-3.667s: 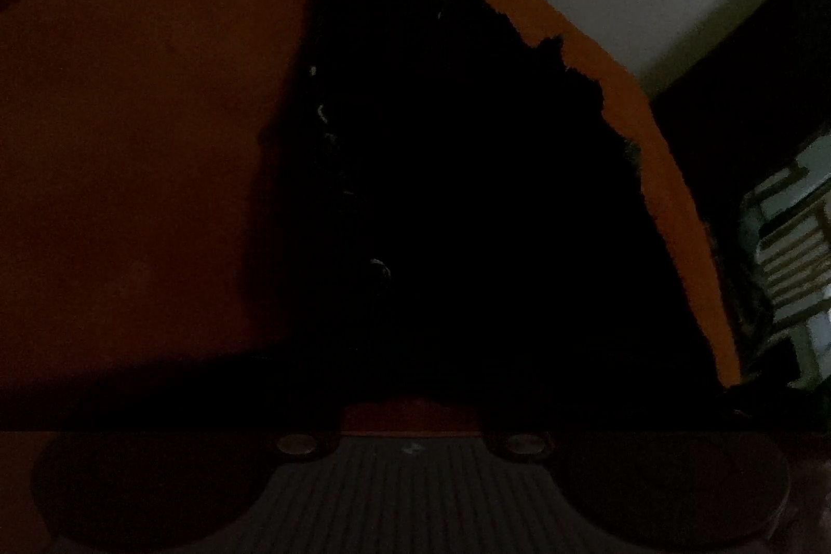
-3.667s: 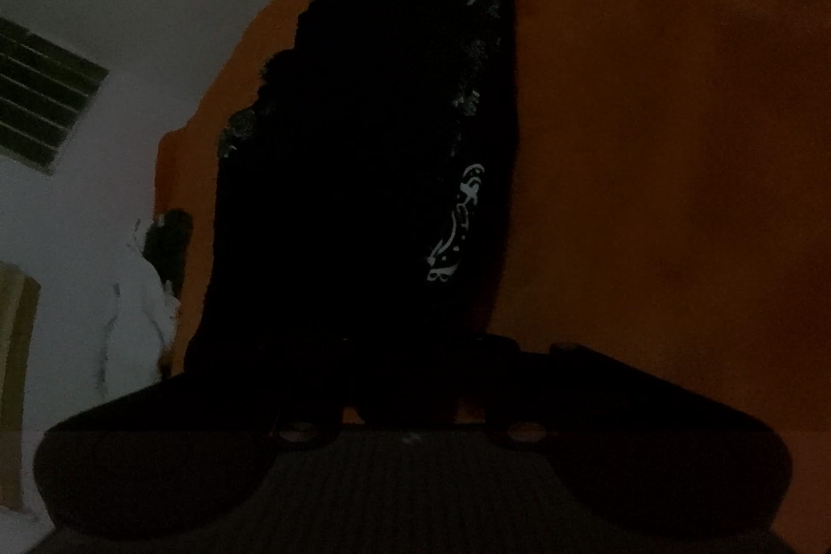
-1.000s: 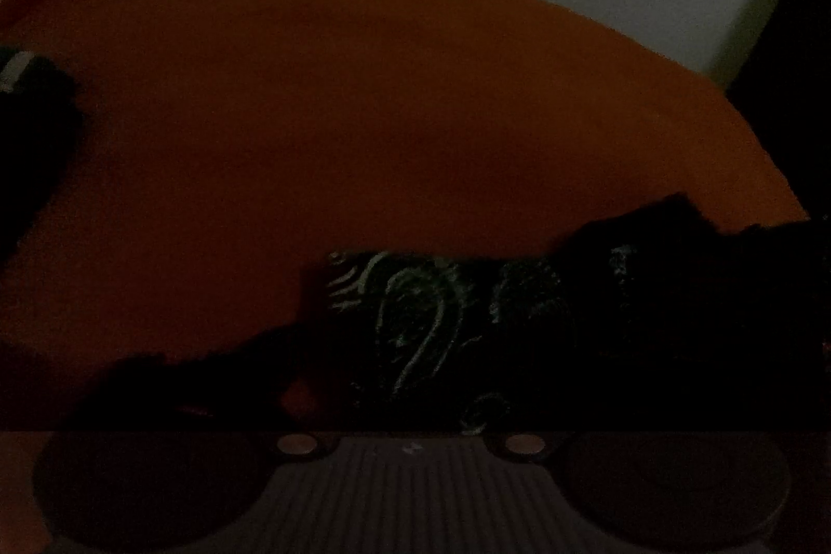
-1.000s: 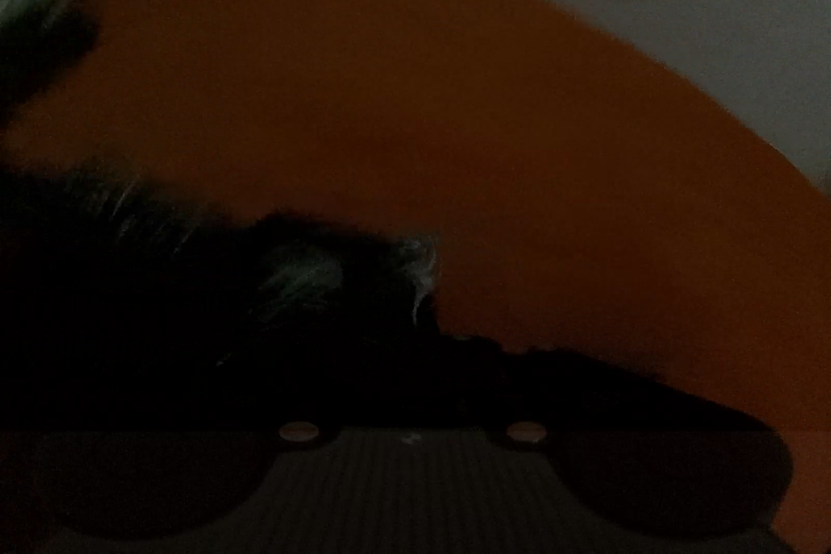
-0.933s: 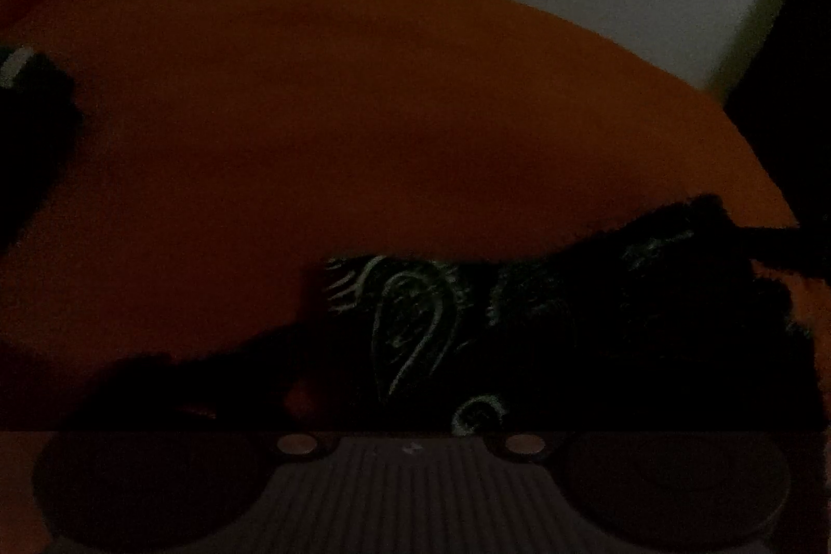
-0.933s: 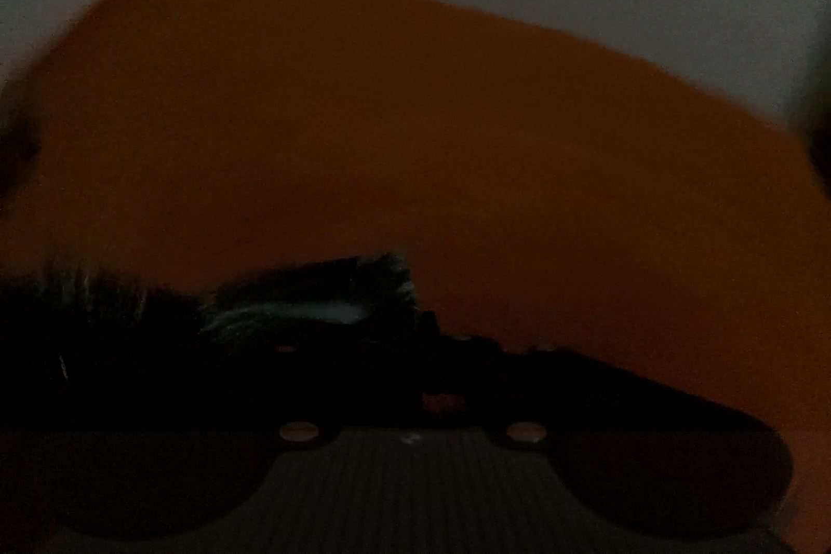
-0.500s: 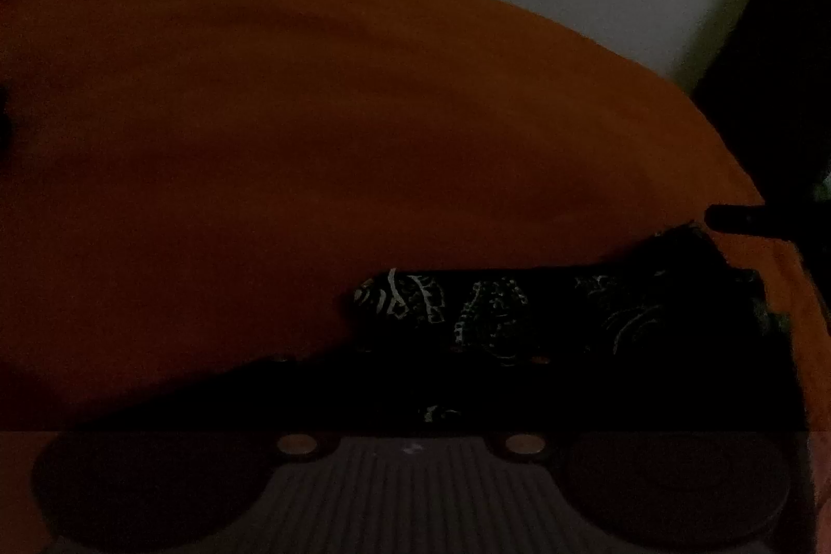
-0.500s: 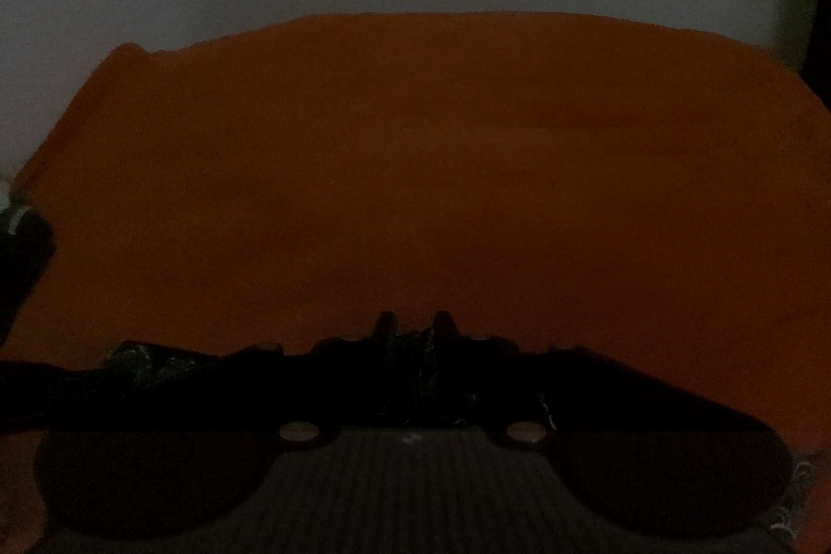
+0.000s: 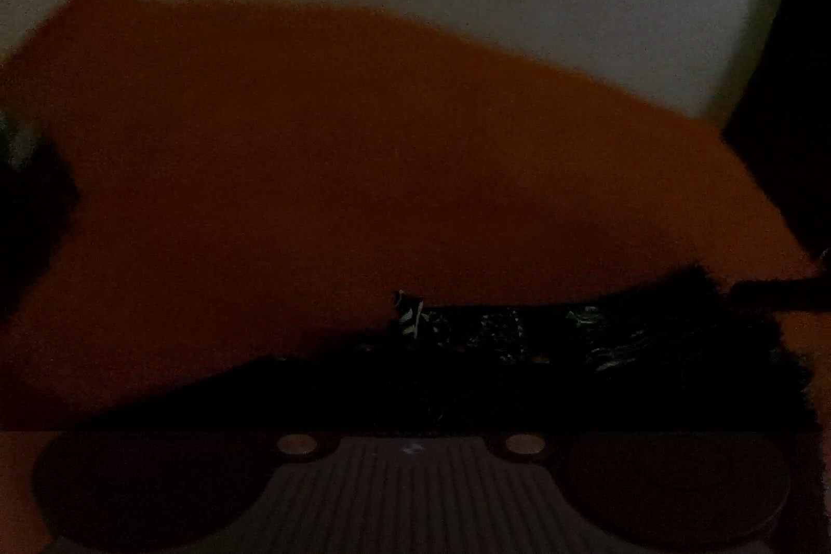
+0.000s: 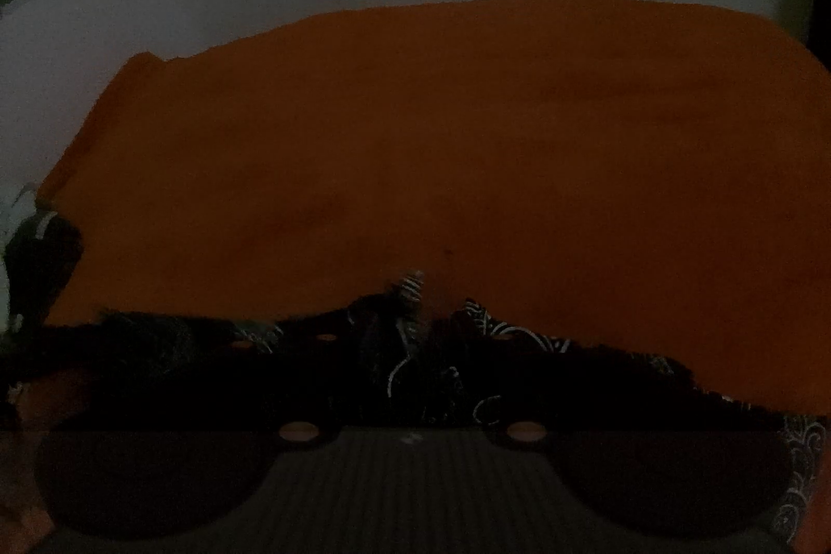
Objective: Fold clothes
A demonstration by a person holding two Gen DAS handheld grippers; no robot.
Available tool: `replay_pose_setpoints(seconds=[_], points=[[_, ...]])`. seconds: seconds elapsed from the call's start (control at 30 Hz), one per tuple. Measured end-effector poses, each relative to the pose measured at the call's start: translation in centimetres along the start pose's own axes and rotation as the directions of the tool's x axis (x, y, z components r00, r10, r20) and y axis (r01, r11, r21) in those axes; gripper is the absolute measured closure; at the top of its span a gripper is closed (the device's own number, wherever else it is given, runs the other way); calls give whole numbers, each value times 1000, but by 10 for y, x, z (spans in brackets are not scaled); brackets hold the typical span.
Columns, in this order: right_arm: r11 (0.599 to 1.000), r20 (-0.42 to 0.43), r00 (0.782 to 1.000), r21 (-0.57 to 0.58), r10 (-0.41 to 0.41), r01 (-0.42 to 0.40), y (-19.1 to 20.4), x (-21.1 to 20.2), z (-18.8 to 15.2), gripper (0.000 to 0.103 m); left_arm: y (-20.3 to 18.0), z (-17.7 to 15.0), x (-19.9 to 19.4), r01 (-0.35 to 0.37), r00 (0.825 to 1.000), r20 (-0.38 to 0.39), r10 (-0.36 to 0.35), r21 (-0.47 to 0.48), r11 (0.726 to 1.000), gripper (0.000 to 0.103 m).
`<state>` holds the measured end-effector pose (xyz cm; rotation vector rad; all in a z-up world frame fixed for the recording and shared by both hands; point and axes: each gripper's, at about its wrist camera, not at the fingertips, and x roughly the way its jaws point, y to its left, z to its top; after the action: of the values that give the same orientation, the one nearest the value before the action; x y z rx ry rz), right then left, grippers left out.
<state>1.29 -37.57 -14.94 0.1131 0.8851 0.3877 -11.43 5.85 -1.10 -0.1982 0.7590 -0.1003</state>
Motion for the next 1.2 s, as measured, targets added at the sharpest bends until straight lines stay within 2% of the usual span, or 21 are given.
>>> replay_pose_setpoints(seconds=[0.13, 0.23, 0.27, 0.3, 0.33, 0.37, 0.4, 0.5, 0.57, 0.63, 0.67, 0.7, 0.77, 0.9, 0.93, 1.0, 1.03, 1.07, 1.1, 1.17, 1.2], points=[[999, 0, 1000, -24, 30, -30, 3, 5, -2, 69, 41, 24, -39, -34, 998, 47, 36, -37, 999, 100], [997, 0, 998, -44, 69, -69, 14, 15, 0, 68, 57, 29, -23, -122, 993, -10, 122, -16, 992, 96], [995, -5, 997, -47, 83, -83, 18, 20, 1, 66, 60, 26, -11, -164, 985, -50, 164, 12, 986, 86], [994, -16, 995, -44, 97, -97, 21, 26, 0, 61, 61, 21, 2, -218, 971, -93, 222, 53, 975, 62], [993, -27, 994, -41, 110, -112, 25, 33, -1, 60, 64, 15, 11, -263, 955, -121, 272, 87, 961, 49], [992, -38, 992, -38, 121, -122, 28, 39, -2, 57, 67, 9, 13, -292, 945, -120, 303, 102, 951, 40], [992, -50, 992, -39, 118, -120, 32, 46, -3, 54, 72, 4, 12, -309, 940, -116, 321, 106, 945, 40], [989, -72, 991, -92, 112, -119, 48, 59, -4, 53, 97, -3, -9, -250, 963, -107, 247, -11, 968, 23], [983, -78, 992, -146, 102, -112, 60, 67, -3, 53, 105, -9, -16, -203, 974, -115, 196, -52, 978, 24], [978, -86, 992, -183, 87, -102, 73, 79, 3, 55, 101, -17, -2, -168, 975, -151, 163, -18, 986, 52], [979, -73, 993, -172, 94, -106, 75, 77, 5, 79, 98, -21, 6, -136, 977, -167, 134, -3, 991, 78], [981, -61, 993, -162, 101, -110, 77, 75, 6, 97, 95, -25, 14, -108, 978, -176, 108, 9, 994, 85], [983, -35, 993, -142, 115, -118, 82, 70, 10, 100, 89, -29, 16, -100, 984, -145, 102, 18, 995, 99], [982, 39, 987, -110, 156, -151, 87, 60, 19, 100, 100, -22, -21, -98, 995, 3, 99, -55, 994, 101], [981, 60, 984, -111, 167, -159, 87, 58, 21, 100, 106, -20, -26, -116, 993, 18, 117, -51, 992, 101], [981, -23, 990, -134, 141, -143, 85, 71, 21, 95, 121, -20, -21, -128, 991, -33, 126, -69, 989, 99], [979, -72, 989, -147, 131, -140, 84, 78, 20, 93, 126, -22, -17, -137, 989, -72, 131, -82, 987, 95], [978, -85, 990, -169, 109, -122, 84, 77, 18, 81, 130, -25, -17, -149, 985, -95, 141, -89, 985, 82], [978, -60, 994, -184, 88, -97, 82, 70, 16, 71, 132, -30, -24, -150, 986, -80, 143, -91, 984, 56], [979, 27, 995, -184, 94, -88, 73, 39, 15, 56, 135, -39, -40, -152, 988, -48, 148, -95, 984, 28], [981, 58, 994, -176, 95, -84, 68, 22, 13, 48, 136, -43, -47, -153, 988, -32, 151, -97, 983, 26]])
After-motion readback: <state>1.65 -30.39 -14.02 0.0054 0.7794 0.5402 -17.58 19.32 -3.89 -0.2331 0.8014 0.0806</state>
